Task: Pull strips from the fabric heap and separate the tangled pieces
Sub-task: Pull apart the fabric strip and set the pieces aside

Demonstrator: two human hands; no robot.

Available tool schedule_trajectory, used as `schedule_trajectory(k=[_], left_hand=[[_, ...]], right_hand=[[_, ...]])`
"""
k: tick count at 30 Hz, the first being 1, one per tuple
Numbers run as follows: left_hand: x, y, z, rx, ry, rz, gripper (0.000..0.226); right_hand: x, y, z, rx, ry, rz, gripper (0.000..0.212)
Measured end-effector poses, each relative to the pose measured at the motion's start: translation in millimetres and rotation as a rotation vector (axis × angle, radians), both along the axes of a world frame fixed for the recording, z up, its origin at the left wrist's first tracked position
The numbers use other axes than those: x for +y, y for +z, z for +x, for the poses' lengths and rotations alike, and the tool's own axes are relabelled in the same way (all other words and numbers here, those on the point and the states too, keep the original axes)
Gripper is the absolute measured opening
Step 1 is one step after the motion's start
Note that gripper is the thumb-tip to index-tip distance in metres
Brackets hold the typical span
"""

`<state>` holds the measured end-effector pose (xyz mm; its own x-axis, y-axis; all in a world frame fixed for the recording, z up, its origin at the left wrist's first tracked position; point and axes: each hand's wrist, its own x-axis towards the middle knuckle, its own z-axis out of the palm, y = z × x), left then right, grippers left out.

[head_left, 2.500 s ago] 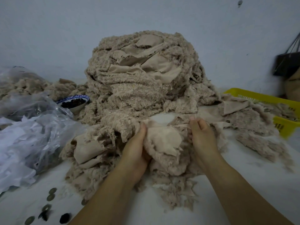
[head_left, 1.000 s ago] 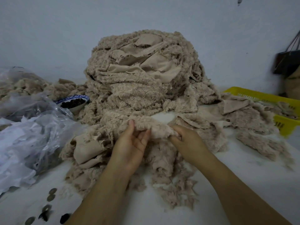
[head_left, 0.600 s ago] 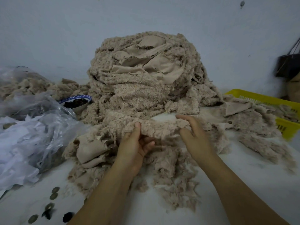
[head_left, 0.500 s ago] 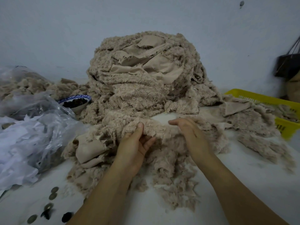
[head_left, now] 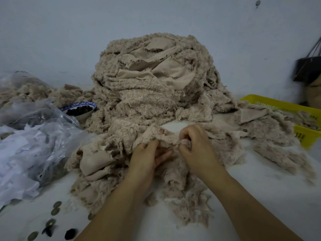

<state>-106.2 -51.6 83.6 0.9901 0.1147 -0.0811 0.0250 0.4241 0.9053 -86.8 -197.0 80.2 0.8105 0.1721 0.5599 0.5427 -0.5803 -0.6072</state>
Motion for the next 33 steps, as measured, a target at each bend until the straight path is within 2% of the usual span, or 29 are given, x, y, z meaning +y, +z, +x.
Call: schedule_trajectory(k=[3,6,10,13,16,18,22,24,25,27,28,30,33], left_hand=[[1.0,0.7,0.6,0.081,-0.070,-0.011,0.035],[1.5,2.2,1.1,0.118,-0.117,-0.099,0.051],[5.9,0.0,2.5,0.132,-0.102,-0.189,0.016],[11.3,-0.2,5.9,0.116,-0.075,-0.347,0.021],[15.7,1.1,9.3,0.051,-0.024,-0.503,0.024],[17.0,2.1,10.1,0.022,-0.017,-0.548,0.026],[14.1,3.6,6.0,-0.021,-0.089,-0.481,0.044],[11.4,3.6,3.3,-0.005,-0.136,-0.427,0.041],[10.4,3.4,2.3,0.004,-0.158,-0.396,0.037],[8.7,5.0,1.3,0.007,-0.184,-0.355,0.032],[8.3,5.8,0.4,-0.005,-0.189,-0.340,0.030],[6.3,6.1,-1.5,-0.045,-0.190,-0.273,0.033],[-0.4,1.6,-7.6,-0.073,-0.198,-0.024,0.051]], right_hand=[[2.5,3.3,-2.5,-0.187,-0.036,-0.059,0.026],[3.4,3.3,-5.0,-0.259,-0.043,-0.147,0.019],[8.4,3.5,-9.0,-0.226,-0.007,-0.246,0.016],[4.2,0.0,-8.2,-0.175,0.060,-0.287,0.010],[-2.6,-2.1,-6.5,-0.035,0.154,-0.381,0.033],[-4.0,-3.1,-6.3,-0.017,0.128,-0.379,0.044],[-6.1,-1.7,-1.4,-0.083,-0.074,-0.097,0.044],[-8.9,-3.2,3.7,-0.114,-0.109,0.007,0.029],[-9.5,-4.0,4.8,-0.062,-0.075,0.063,0.022],[-7.8,-4.6,4.2,0.125,0.027,0.133,0.032],[-6.8,-5.9,4.1,0.192,0.063,0.142,0.027],[-5.3,-5.7,3.4,0.201,0.087,0.163,0.007],[-3.8,-2.6,0.4,0.174,0.104,0.232,0.017]])
